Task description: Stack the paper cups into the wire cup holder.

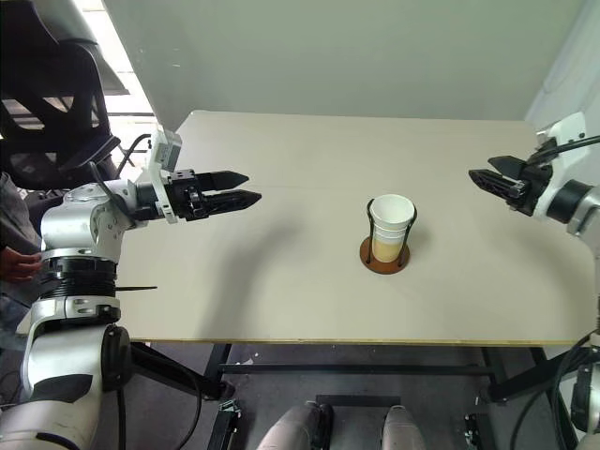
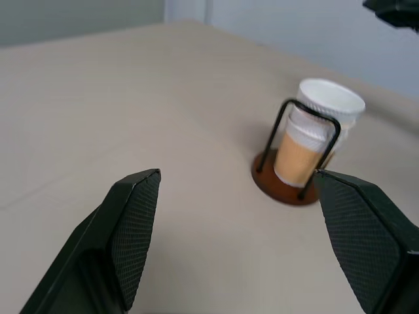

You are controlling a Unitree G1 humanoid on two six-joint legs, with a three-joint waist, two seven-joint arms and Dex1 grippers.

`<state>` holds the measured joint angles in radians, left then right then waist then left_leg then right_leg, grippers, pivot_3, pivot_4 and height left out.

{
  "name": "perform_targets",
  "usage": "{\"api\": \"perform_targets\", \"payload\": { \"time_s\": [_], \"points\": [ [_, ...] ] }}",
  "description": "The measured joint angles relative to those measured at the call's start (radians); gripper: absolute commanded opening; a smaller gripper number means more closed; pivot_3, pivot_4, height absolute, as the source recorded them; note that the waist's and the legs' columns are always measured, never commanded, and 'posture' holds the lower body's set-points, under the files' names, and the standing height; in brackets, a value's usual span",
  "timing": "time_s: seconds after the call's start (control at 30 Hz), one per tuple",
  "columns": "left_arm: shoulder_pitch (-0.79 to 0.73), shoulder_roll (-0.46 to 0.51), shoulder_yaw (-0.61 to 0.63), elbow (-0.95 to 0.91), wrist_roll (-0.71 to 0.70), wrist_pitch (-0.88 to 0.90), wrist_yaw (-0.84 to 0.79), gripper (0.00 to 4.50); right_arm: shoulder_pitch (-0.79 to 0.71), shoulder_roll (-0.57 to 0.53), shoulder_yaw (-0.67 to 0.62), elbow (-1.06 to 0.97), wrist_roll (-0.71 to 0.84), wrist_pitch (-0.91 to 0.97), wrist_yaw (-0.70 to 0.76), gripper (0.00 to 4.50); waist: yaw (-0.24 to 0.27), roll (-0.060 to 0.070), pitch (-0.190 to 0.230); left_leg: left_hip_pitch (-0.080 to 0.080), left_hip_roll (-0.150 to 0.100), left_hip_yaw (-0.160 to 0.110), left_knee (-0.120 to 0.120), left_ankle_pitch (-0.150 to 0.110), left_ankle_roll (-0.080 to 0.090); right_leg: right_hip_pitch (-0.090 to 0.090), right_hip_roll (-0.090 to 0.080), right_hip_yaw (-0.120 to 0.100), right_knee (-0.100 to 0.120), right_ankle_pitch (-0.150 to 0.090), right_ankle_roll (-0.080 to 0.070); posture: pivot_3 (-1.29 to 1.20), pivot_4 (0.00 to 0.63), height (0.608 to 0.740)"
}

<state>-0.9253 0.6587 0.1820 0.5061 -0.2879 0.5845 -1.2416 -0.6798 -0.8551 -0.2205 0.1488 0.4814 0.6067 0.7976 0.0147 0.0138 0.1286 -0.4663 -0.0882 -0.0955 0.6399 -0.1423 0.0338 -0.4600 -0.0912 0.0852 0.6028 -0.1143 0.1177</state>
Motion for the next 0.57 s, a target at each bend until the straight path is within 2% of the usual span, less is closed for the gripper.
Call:
{"api": "perform_targets", "payload": {
  "time_s": [0.03, 0.2, 0.3, 0.57],
  "points": [
    [0.0, 0.002, 0.0, 0.003, -0.002, -0.013, 0.01, 3.98, 0.0, 0.012, 0.0, 0.0, -0.009, -0.007, -0.013, 2.29, -0.001, 0.0, 0.0, 0.004, 0.0, 0.0, -0.01, 0.004, -0.003, 0.001, 0.0, 0.001, -0.002, 0.0, -0.001, 0.0, 0.15, 0.74],
    [0.0, 0.005, 0.0, 0.03, -0.008, -0.046, 0.053, 3.98, 0.0, 0.049, -0.003, 0.001, -0.035, -0.027, -0.064, 2.29, -0.004, -0.001, 0.0, 0.014, 0.006, 0.0, -0.031, 0.006, -0.006, 0.001, -0.001, 0.003, -0.004, 0.001, -0.006, 0.0, 0.15, 0.74],
    [0.0, 0.005, 0.0, 0.036, -0.025, -0.053, 0.067, 3.98, 0.005, 0.076, -0.003, 0.005, -0.045, -0.033, -0.09, 2.29, -0.007, -0.001, 0.0, 0.013, 0.014, -0.001, -0.031, 0.007, -0.008, 0.0, 0.003, 0.0, -0.003, 0.004, -0.01, 0.0, 0.15, 0.74],
    [0.001, 0.023, 0.001, 0.036, -0.07, -0.053, 0.094, 3.98, 0.011, 0.111, -0.021, 0.024, -0.058, -0.059, -0.15, 2.29, -0.01, -0.001, -0.001, 0.012, 0.015, -0.001, -0.035, 0.008, -0.011, -0.002, 0.004, -0.001, -0.004, 0.004, -0.011, 0.0, 0.15, 0.74]
  ]
}}
